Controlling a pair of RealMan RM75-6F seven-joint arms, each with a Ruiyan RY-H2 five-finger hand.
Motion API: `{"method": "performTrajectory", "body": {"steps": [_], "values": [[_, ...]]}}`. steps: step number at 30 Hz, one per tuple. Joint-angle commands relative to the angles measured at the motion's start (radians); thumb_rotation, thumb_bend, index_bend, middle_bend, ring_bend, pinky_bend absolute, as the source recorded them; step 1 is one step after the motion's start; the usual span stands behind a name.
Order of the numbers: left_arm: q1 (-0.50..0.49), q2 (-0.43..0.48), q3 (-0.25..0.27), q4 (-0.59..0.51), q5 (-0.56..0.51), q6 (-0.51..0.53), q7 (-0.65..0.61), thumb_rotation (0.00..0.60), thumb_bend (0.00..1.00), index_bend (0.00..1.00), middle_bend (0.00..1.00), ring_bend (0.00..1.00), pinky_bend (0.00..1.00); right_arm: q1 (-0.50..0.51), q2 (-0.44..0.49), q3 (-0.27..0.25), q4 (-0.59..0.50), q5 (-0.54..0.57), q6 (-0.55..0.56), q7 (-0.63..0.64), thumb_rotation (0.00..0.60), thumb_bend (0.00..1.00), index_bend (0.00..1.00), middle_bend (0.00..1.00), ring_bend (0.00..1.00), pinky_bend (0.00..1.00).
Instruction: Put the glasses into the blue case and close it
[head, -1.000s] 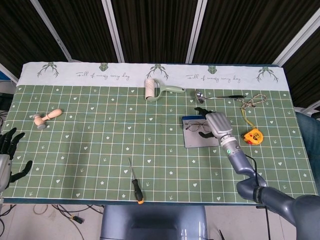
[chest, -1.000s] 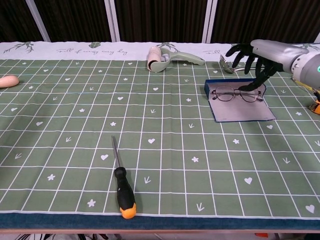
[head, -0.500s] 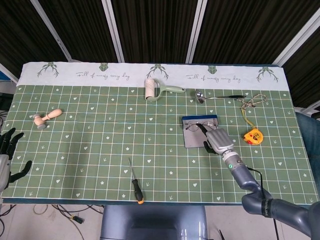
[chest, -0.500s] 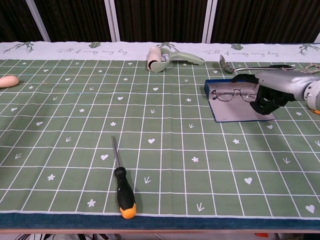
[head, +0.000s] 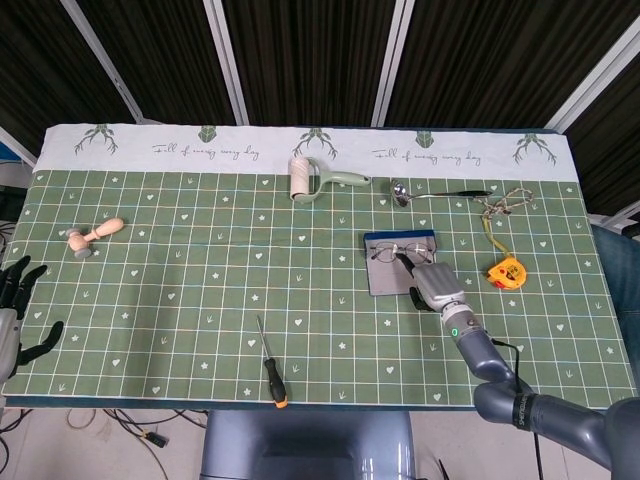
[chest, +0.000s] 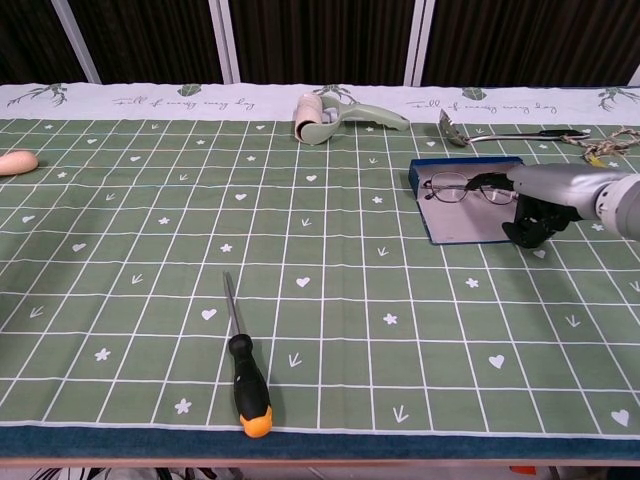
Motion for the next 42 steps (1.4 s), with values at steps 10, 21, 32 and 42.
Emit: {"method": "performTrajectory", "body": {"steps": [10,21,32,42], "values": [[0.0,0.002,-0.001,-0.004,-0.004,-0.002,0.004,0.6,0.31,0.09,0.0,0.0,0.0,0.014,-0.02,0.007,0.042,0.051,-0.026,-0.018,0.6,0.69,0.07,0.92,1.0,1.0],[0.0,0.001,-0.002,-0.004,-0.006,-0.001,0.003,0.6,0.31,0.09,0.0,0.0,0.0,0.046,-0.045,0.033,0.088,0.079,-0.045,-0.026,0.6,0.71,0.07,0.92,1.0,1.0],[0.001,0.002,-0.003,-0.004,-0.007,-0.001,-0.001,0.6,0.31,0.09,0.0,0.0,0.0,0.075,-0.072,0.052,0.139,0.13,-0.053,-0.061,0.6,0.71,0.06,0.92,1.0,1.0],[0.003,0.001,-0.006,-0.008,-0.015,0.0,0.002,0.6,0.31,0.09,0.0,0.0,0.0,0.072,-0.057,0.077,0.1,0.184,-0.022,-0.073,0.6,0.67,0.05,0.91,1.0,1.0]]}}
